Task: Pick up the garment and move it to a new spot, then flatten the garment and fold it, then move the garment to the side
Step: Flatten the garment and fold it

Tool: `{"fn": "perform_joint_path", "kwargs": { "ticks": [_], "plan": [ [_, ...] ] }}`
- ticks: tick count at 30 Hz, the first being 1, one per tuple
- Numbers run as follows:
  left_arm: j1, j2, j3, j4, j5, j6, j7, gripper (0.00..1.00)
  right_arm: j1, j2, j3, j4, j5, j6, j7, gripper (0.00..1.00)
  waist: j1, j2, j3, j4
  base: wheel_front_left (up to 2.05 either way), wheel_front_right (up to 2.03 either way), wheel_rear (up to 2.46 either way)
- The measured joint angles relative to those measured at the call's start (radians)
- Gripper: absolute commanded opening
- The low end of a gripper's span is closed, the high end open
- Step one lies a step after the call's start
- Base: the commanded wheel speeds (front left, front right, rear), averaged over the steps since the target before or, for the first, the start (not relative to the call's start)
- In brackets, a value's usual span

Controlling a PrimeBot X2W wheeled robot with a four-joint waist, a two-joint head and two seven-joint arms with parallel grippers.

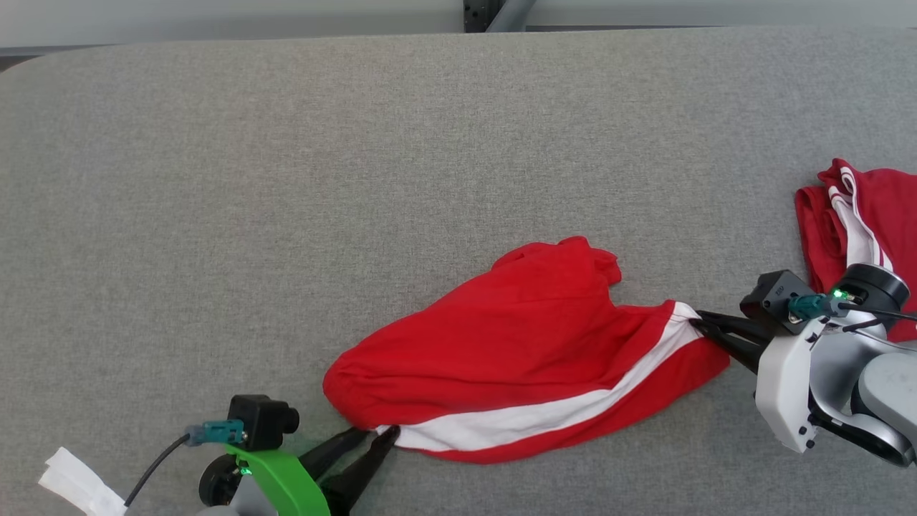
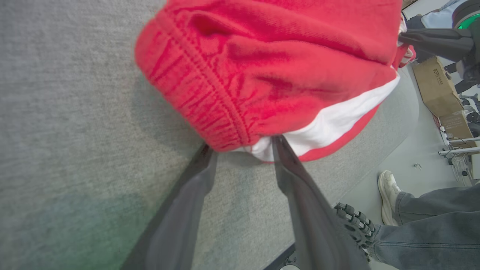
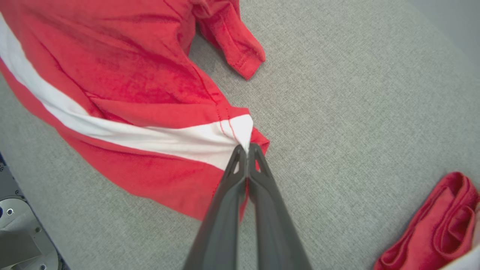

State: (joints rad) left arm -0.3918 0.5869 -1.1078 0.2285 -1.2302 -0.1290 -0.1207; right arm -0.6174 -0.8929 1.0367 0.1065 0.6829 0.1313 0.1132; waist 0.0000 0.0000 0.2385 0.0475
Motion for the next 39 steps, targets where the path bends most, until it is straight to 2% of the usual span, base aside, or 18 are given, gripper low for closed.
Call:
{"fn": "perform_joint_path", "kwargs": {
  "ticks": [3,4,5,8,12,17,22,27,31,33,36,39],
  "plan": [
    [-0.011,0.000,-0.016,-0.003,-0.006,0.000,-0.004,0.26,0.003,0.001,-0.009,0.000,0.000,0.000,0.000,0.00,0.0000,0.0000,0.000,-0.004,0.00,0.00,0.00],
    [-0.014,0.000,-0.025,-0.008,-0.011,0.000,-0.006,0.05,0.006,0.001,-0.012,0.000,0.000,0.000,0.000,0.00,0.0000,0.0000,-0.001,-0.006,0.00,0.00,0.00],
    [-0.015,0.001,-0.031,-0.015,-0.015,0.000,-0.012,0.00,0.010,0.001,-0.016,0.000,-0.001,0.000,0.000,0.00,0.0000,0.0000,-0.001,-0.008,0.00,0.00,0.00],
    [-0.026,0.019,-0.061,-0.036,-0.027,0.000,-0.007,0.00,0.020,0.002,-0.028,-0.001,-0.001,0.000,-0.001,0.00,0.0000,0.0000,-0.005,-0.013,0.00,0.00,0.00],
    [-0.033,0.069,-0.080,-0.104,-0.043,0.000,-0.004,0.00,0.044,-0.003,-0.076,-0.014,0.000,0.000,-0.024,0.00,0.0000,0.0000,-0.011,-0.020,0.00,0.00,0.00],
    [-0.041,0.167,-0.070,-0.229,-0.047,0.001,-0.014,0.00,0.121,-0.012,-0.184,-0.061,-0.014,0.000,-0.062,0.00,0.0000,0.0000,-0.009,-0.027,0.00,0.00,0.00],
    [-0.020,0.237,-0.050,-0.387,-0.036,0.055,-0.050,0.00,0.257,0.010,-0.345,-0.127,-0.053,0.000,-0.079,0.00,0.0000,0.0001,-0.004,-0.041,0.00,0.00,0.00],
    [0.026,0.301,-0.025,-0.550,-0.028,0.139,-0.086,0.00,0.476,0.094,-0.585,-0.226,-0.096,0.000,-0.077,0.00,0.0000,0.0000,0.000,-0.061,0.00,0.00,0.00],
    [0.074,0.368,0.004,-0.686,-0.026,0.202,-0.111,0.00,0.680,0.207,-0.790,-0.355,-0.118,0.000,-0.051,0.00,0.0000,0.0000,0.006,-0.082,0.00,0.00,0.00],
    [0.081,0.407,0.015,-0.747,-0.016,0.230,-0.115,0.00,0.753,0.264,-0.859,-0.442,-0.115,0.000,-0.025,0.00,-0.0001,0.0000,0.010,-0.093,0.00,0.00,0.00],
    [0.075,0.467,0.038,-0.845,-0.008,0.253,-0.100,0.00,0.809,0.311,-0.926,-0.570,-0.079,0.000,0.034,0.00,-0.0001,0.0000,0.024,-0.107,0.00,0.00,0.00],
    [0.017,0.532,0.077,-0.919,-0.010,0.246,-0.047,0.00,0.794,0.310,-0.983,-0.671,-0.022,0.000,0.109,0.00,0.0000,0.0000,0.047,-0.117,0.00,0.00,0.00]
  ]
}}
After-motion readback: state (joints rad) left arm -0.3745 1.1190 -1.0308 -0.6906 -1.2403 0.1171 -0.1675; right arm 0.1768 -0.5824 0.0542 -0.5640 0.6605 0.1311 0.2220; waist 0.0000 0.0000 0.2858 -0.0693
